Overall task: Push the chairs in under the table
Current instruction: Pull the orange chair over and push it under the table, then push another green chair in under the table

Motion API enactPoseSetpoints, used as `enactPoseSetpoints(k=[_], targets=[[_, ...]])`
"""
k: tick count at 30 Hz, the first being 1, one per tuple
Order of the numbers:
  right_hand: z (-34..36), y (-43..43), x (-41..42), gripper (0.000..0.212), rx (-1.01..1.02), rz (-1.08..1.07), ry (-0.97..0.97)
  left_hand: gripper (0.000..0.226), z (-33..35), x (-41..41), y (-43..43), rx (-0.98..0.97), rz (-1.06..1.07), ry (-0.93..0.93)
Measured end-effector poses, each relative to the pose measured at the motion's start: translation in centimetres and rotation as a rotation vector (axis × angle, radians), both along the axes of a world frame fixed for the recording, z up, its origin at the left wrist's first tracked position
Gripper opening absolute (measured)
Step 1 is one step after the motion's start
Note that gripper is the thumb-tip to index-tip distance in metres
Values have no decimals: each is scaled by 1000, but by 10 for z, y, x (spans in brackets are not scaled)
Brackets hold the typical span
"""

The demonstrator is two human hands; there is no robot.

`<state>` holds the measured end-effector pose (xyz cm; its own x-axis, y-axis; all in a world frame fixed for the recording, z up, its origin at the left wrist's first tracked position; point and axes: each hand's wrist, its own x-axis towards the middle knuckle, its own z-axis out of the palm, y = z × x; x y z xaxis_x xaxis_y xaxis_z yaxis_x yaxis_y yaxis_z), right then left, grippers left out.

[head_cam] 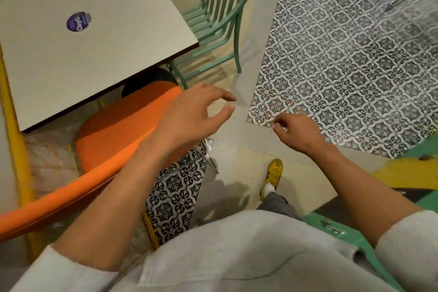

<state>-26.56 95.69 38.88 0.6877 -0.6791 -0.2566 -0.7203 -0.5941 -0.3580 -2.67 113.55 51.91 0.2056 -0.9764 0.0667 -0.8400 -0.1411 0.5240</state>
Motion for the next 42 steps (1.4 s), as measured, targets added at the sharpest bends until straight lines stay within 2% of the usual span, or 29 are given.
enactPoseSetpoints(k=[3, 6, 10, 17, 21, 24, 27, 30, 34, 37, 42], targets=[[-20, -62, -27, 28, 122, 0, 179, 47, -33, 11, -92, 363, -32, -80], [-18, -132, -44, 31, 194, 12, 267, 46, -74, 25, -162, 668, 24, -49], [1, -228, -50, 31, 197, -8, 267, 42, -129, 32, -198, 820, 196, 142], [23, -365, -7, 30, 128, 125, 209, 36, -198, 13, -170, 1040, 410, 398], [33, -438, 56, 30, 82, 302, 194, 21, -207, 15, -190, 970, 632, 554], [45, -501, 132, 30, 14, 417, 173, 20, -210, 42, -254, 796, 788, 660], [62, -562, 225, 31, -56, 512, 121, 26, -205, 98, -353, 631, 826, 640], [83, -609, 310, 33, -85, 553, 74, 34, -186, 156, -448, 546, 815, 608], [101, -652, 403, 30, -106, 663, 52, 32, -150, 225, -551, 326, 811, 583], [106, -684, 463, 31, -123, 770, 49, 33, -128, 270, -610, 226, 836, 569], [96, -727, 558, 31, -171, 949, 53, 32, -117, 307, -670, 139, 962, 678]])
